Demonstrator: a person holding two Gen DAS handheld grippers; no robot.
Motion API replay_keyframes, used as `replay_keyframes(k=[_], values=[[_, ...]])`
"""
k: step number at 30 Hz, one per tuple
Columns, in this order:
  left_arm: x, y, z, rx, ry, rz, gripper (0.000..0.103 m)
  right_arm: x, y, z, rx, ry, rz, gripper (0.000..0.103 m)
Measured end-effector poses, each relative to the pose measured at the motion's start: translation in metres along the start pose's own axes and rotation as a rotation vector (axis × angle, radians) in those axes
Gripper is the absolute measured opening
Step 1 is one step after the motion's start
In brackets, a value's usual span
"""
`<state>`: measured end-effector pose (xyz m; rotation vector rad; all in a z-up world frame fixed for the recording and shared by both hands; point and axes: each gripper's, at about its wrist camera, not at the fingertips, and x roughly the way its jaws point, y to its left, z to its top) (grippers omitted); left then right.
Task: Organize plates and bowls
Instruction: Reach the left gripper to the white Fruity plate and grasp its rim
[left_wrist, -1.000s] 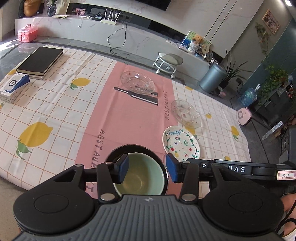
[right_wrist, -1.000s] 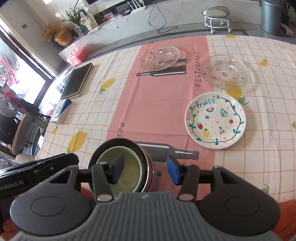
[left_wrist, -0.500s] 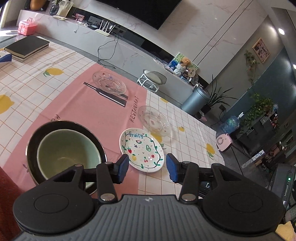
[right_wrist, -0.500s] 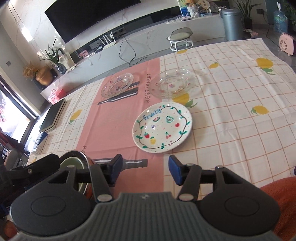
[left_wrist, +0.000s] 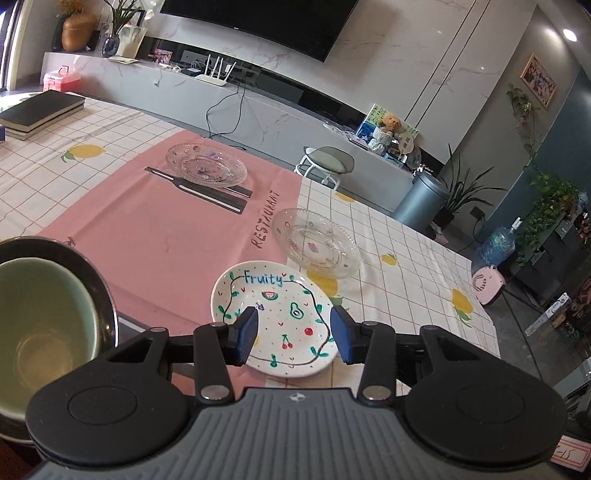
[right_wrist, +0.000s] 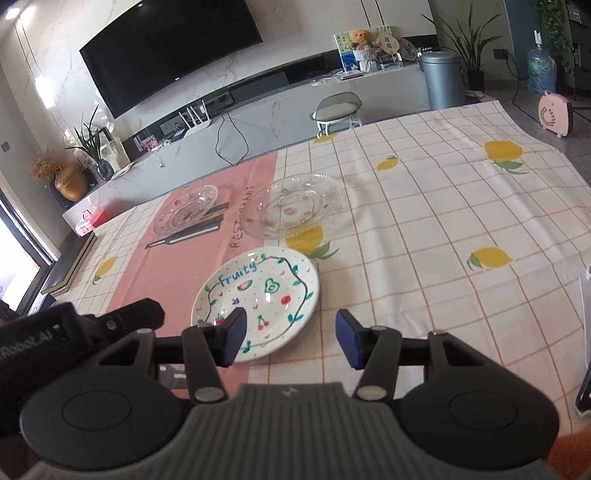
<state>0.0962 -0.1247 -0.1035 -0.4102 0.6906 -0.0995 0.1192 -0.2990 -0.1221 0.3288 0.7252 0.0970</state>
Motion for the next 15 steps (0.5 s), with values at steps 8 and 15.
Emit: replay_keyframes(k=[8,15], values=[[0.043,0.010,0.007,-0.042,0.031,0.081,0.047,0.046,-0.031,0.023,0.116,0.101,-0.021,0.045],[0.070,0.030,0.009,-0.100,0.049,0.169,0.043,0.077,-0.060,0.022,0.305,0.204,0.036,0.036]])
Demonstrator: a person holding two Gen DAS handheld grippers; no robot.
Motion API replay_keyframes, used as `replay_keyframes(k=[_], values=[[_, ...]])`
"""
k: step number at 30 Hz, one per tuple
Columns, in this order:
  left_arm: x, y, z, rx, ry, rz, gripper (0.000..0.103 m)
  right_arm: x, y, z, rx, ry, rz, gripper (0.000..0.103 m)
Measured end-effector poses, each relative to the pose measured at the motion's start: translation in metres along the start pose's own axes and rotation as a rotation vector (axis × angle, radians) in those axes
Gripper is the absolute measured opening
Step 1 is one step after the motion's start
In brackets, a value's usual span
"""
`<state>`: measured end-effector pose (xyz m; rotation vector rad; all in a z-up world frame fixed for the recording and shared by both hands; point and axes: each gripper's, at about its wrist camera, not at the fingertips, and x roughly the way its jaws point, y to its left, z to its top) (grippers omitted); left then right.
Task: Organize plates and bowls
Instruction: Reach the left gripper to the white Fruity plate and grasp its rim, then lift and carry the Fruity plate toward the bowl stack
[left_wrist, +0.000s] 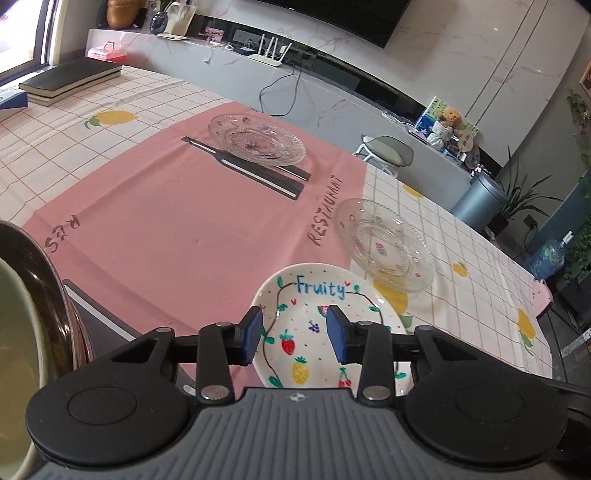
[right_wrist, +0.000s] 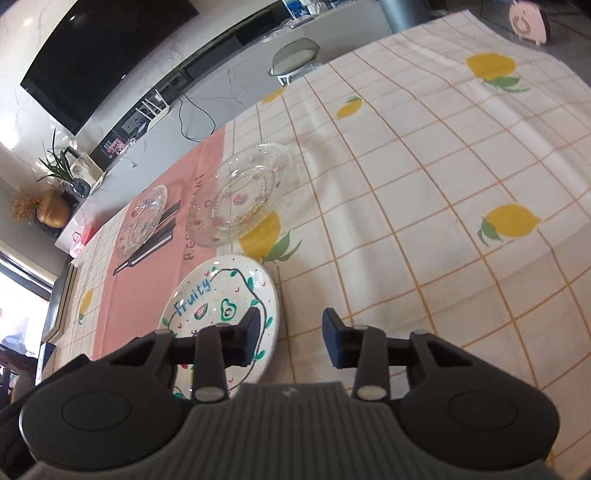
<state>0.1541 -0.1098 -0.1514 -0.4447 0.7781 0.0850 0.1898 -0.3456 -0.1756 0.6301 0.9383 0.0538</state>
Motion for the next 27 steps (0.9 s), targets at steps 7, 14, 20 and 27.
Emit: replay_keyframes(k=[7,14,20,27], values=[[0.018,0.000,-0.001,0.004,-0.001,0.031,0.036,0.012,0.000,0.002,0.013,0.020,0.019,0.032],[0.029,0.000,0.000,-0.007,0.003,-0.008,0.035,0.015,-0.003,0.001,0.019,0.024,0.035,0.031],[0.038,0.005,-0.002,-0.051,0.060,-0.077,0.011,0.017,-0.004,-0.001,0.021,0.038,0.047,0.018],[0.021,-0.006,-0.006,0.030,-0.086,-0.026,0.042,0.018,-0.004,-0.002,0.030,0.047,0.062,0.018]])
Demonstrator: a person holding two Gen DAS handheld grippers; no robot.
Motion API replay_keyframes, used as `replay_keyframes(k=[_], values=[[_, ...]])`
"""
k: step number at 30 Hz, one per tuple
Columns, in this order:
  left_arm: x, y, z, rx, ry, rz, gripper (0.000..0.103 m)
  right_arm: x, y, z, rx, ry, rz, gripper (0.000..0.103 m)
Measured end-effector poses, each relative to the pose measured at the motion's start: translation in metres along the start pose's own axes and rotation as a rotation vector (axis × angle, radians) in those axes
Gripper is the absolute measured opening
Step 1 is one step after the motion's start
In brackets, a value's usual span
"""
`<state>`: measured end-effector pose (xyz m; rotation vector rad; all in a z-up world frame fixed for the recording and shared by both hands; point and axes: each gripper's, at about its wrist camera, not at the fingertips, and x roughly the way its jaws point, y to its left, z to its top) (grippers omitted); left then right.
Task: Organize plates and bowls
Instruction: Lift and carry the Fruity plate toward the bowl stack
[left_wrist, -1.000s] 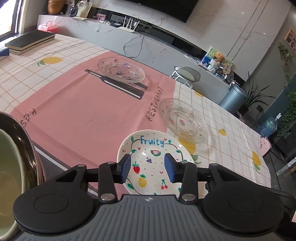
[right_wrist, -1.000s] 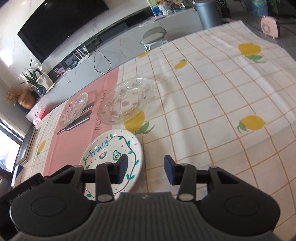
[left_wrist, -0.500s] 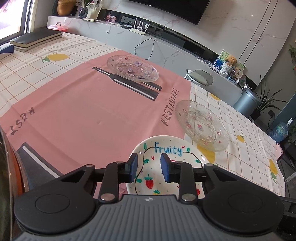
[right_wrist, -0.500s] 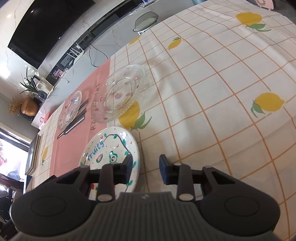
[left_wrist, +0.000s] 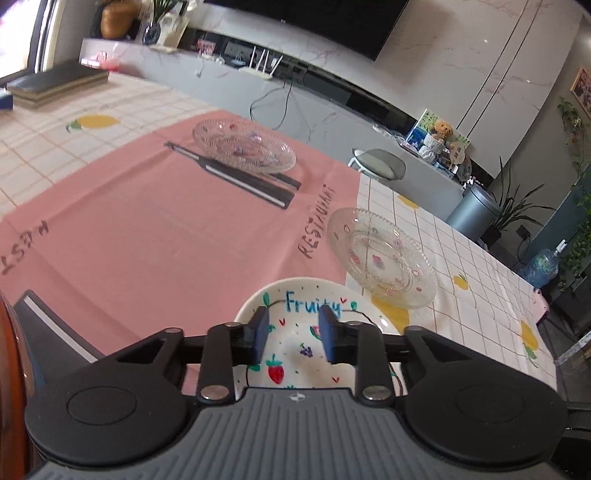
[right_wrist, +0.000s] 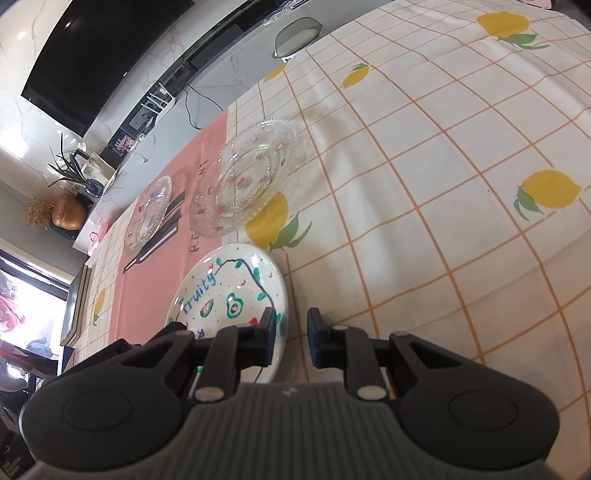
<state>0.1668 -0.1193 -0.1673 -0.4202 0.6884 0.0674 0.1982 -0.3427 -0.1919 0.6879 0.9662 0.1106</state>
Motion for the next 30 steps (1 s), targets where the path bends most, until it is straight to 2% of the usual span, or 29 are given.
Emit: replay_keyframes(k=[2,4,8,12,15,17,20,21,26,30], values=[[0.000,-0.004,-0.001,0.020,-0.017,0.043,0.045,0.000,0.001,0.000,-0.004,0.001,0.001,0.019],[0.004,-0.002,-0.001,0.012,0.002,0.059,0.048,0.000,0.001,0.000,-0.007,0.001,0.003,0.019],[0.006,0.000,0.001,0.014,-0.017,0.078,0.050,0.001,0.001,0.000,-0.014,-0.003,0.004,0.019],[0.014,0.008,0.004,-0.015,-0.006,0.151,0.055,0.001,0.003,-0.001,-0.024,-0.007,0.001,0.019],[0.018,0.014,0.004,-0.027,0.022,0.125,0.054,0.002,0.004,-0.001,-0.036,-0.009,-0.001,0.019],[0.018,0.015,0.003,-0.018,0.026,0.119,0.045,0.002,0.005,-0.002,-0.040,-0.009,0.001,0.019],[0.020,0.015,0.004,-0.021,0.047,0.100,0.026,0.003,0.006,-0.002,-0.046,-0.011,0.003,0.019],[0.020,0.014,0.004,-0.021,0.051,0.094,0.023,0.003,0.006,-0.003,-0.048,-0.011,0.003,0.019],[0.015,0.012,0.001,-0.015,0.078,0.070,0.019,0.002,0.003,-0.002,-0.032,-0.005,-0.003,0.011],[0.011,0.009,-0.006,0.003,0.089,0.039,0.018,-0.001,-0.003,0.001,0.006,-0.019,-0.018,0.011]])
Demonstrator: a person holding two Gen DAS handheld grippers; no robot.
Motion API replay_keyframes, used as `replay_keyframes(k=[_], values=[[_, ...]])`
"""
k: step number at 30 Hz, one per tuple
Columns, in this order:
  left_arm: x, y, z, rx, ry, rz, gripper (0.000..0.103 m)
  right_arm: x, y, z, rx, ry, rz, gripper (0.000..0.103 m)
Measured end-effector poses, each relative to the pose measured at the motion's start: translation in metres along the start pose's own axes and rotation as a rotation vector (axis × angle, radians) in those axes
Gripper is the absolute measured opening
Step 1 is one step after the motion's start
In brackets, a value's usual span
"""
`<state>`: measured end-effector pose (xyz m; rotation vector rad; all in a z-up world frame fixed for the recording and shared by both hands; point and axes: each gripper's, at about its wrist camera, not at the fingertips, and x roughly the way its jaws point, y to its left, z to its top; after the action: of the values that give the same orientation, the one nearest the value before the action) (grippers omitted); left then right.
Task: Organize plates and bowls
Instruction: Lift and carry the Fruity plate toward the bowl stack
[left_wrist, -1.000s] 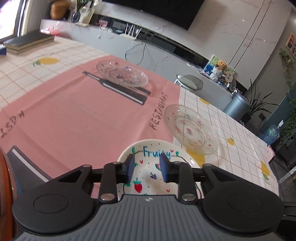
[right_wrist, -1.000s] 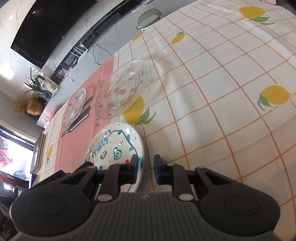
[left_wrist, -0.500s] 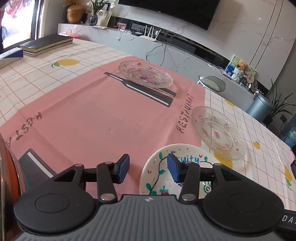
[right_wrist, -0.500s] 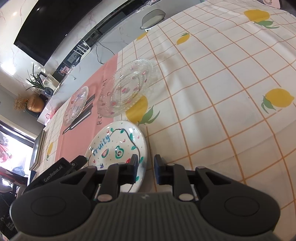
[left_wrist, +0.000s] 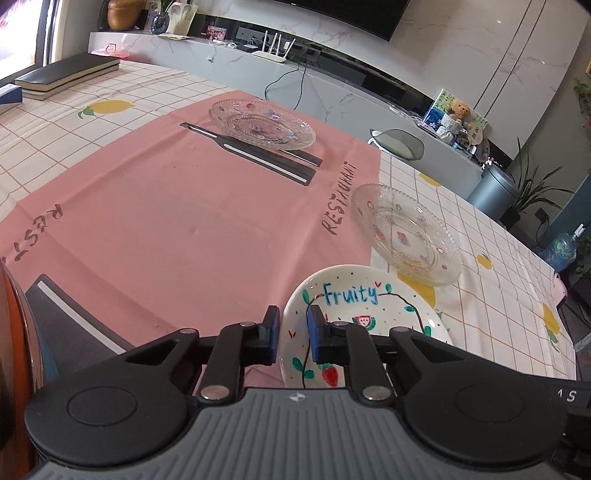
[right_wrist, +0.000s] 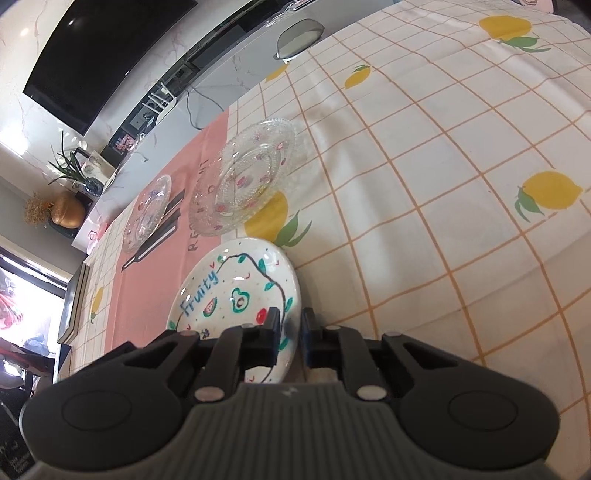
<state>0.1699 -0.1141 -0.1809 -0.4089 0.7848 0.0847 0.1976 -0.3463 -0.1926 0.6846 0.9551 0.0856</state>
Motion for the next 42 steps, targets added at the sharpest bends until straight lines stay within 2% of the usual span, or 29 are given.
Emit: replay_keyframes(k=[6,13,16,17,27,31,42], values=[[0.008,0.013,0.008,-0.088,-0.006,-0.048,0.020,-0.003,-0.014,0.007,0.077,-0.027,0.005,0.014],[0.009,0.012,0.006,-0.073,-0.012,-0.061,0.018,0.002,-0.011,0.006,0.047,-0.022,0.037,0.013],[0.008,0.013,0.007,-0.078,-0.014,-0.062,0.016,0.003,-0.011,0.005,0.049,-0.020,0.041,0.010],[0.008,0.013,0.007,-0.082,-0.014,-0.062,0.016,0.003,-0.011,0.005,0.055,-0.020,0.035,0.006],[-0.012,0.009,-0.002,-0.079,-0.013,-0.049,0.015,-0.013,-0.017,0.004,0.115,0.000,0.071,0.003],[-0.023,0.005,-0.008,-0.080,-0.001,-0.054,0.016,-0.028,-0.020,-0.002,0.124,0.012,0.058,0.003],[-0.059,-0.009,-0.024,-0.056,0.025,-0.091,0.015,-0.063,-0.030,-0.019,0.153,0.088,-0.057,0.005]])
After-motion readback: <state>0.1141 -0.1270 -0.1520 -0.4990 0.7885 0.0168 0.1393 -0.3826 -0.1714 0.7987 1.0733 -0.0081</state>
